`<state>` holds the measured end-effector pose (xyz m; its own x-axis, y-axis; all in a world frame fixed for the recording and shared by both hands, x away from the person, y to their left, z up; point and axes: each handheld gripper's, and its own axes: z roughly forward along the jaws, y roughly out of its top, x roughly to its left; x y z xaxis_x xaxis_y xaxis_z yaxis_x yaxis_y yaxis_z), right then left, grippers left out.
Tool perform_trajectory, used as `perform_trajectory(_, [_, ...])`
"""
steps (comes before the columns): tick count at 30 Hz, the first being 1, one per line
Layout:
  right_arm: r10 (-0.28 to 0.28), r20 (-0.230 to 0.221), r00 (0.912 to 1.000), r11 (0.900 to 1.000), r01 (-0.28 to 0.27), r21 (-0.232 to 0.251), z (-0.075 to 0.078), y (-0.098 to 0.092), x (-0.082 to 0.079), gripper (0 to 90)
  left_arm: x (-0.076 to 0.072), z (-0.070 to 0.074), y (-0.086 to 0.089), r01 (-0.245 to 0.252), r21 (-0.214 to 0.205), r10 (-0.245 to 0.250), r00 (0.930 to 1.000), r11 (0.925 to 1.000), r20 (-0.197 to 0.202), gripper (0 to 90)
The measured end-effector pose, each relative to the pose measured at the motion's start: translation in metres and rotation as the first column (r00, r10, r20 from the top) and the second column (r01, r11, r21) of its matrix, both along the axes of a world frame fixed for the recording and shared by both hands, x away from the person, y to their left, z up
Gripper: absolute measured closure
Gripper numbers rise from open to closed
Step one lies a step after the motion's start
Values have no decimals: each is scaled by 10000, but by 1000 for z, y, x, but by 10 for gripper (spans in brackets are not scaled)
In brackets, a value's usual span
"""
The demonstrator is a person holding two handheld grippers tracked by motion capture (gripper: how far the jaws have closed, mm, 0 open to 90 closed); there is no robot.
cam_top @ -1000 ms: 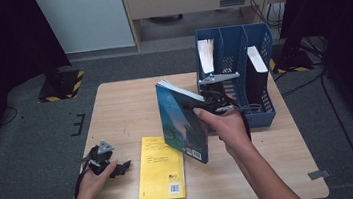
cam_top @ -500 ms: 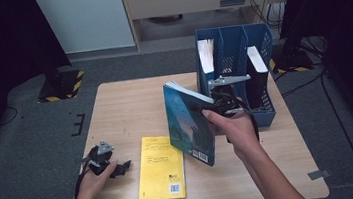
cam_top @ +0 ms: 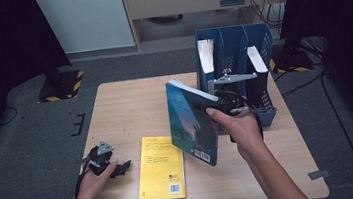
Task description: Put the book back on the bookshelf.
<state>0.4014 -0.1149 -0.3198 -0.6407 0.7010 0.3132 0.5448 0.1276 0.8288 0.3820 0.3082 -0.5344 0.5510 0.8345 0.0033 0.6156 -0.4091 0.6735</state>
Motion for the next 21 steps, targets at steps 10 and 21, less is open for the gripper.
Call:
perform_trajectory(10, [-161, 92, 9998, 9997, 159, 162, 18, -1, 6, 736, 0, 0, 0, -39, -45, 39, 10000, 10000, 17, 0])
perform_trajectory(21, [-532, -245, 9983, 9980, 540, 328, 26, -17, 7, 736, 0, 0, 0, -39, -52, 39, 10000, 10000, 25, 0])
